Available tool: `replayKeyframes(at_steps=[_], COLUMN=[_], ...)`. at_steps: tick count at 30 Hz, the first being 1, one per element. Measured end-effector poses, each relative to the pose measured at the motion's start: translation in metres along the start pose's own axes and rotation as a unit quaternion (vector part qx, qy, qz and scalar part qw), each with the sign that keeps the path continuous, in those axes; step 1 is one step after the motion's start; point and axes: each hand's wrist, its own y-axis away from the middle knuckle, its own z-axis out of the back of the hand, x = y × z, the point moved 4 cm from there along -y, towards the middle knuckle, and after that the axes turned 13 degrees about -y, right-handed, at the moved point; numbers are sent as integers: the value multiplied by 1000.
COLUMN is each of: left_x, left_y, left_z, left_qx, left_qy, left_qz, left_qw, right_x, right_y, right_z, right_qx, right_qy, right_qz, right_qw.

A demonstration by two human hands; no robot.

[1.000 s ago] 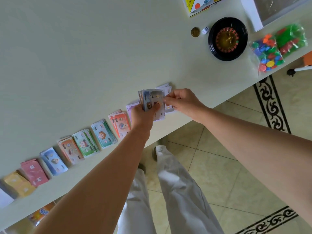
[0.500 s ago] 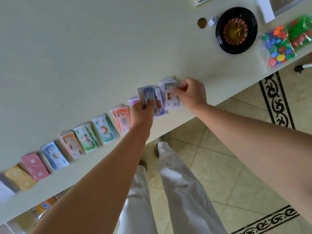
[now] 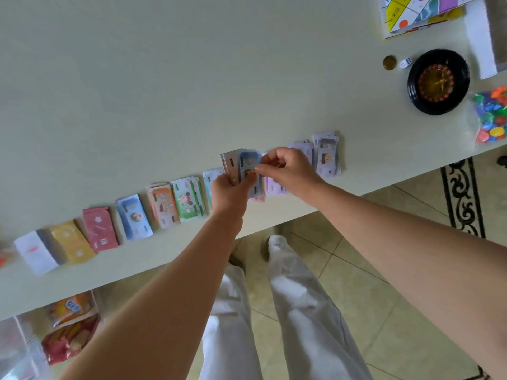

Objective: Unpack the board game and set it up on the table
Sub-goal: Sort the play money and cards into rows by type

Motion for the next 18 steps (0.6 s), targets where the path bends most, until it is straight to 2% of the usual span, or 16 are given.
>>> replayKeyframes(at_steps=[5,11,18], left_x=[30,74,124], left_y=[2,-1,-11], left_z=[53,120,207], left_qx=[-25,-40,-144], left_qy=[49,151,104], left_qz=[6,71,56], left_qw=[998,985,983], right_x=[1,6,4], right_y=[2,-1,-5], right_z=[-61,-134,-209], right_qx=[28,1,19], right_qy=[26,72,119], right_qz=[-21,-11,-23], right_qw=[999,997,992])
